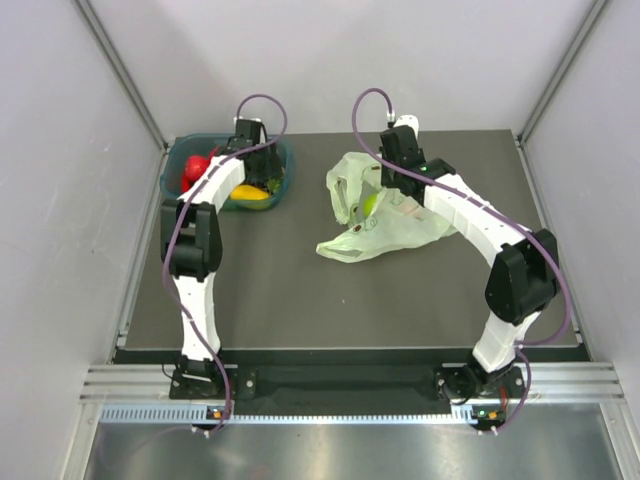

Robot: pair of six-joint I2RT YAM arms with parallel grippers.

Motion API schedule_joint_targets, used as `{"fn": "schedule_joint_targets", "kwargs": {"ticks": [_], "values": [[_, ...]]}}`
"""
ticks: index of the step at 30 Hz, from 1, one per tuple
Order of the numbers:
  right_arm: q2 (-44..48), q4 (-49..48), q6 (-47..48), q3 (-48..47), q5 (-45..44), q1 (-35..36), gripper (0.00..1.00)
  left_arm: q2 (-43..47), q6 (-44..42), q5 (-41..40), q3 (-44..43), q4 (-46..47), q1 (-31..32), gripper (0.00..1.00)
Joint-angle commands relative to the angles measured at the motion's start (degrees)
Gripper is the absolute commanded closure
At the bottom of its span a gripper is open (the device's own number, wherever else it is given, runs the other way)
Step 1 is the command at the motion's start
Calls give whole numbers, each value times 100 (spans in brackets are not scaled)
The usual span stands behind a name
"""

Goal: Place the fake fruits into the plastic bag and tie a complex knot

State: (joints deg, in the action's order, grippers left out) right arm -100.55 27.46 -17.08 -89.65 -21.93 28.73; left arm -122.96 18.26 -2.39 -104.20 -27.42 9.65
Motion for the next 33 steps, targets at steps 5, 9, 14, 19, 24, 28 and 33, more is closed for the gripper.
{"fn": "schedule_joint_targets", "kwargs": {"ticks": [5,9,14,19,24,28,33], "values": [[273,-171,47,-9,-13,-43,100,-483,-33,-42,-566,-316,11,26],[255,-171,38,-18,14,-34,100,-659,2,19,-592,-369,2,32],[255,-180,38,-9,14,-43,100,-704,-24,20,-593,-334,2,54],[264,-189,38,-18,22,-43,100,-178,-130,213,-400,86,-24,63],[264,-189,29,-26,49,-43,100,543,159,1240,75,798,-244,76],[291,-189,29,-18,31,-34,100,1141,301,1732,549,1256,-358,81],[299,-171,47,-53,40,-43,100,1827,450,2102,866,1494,-402,81]]}}
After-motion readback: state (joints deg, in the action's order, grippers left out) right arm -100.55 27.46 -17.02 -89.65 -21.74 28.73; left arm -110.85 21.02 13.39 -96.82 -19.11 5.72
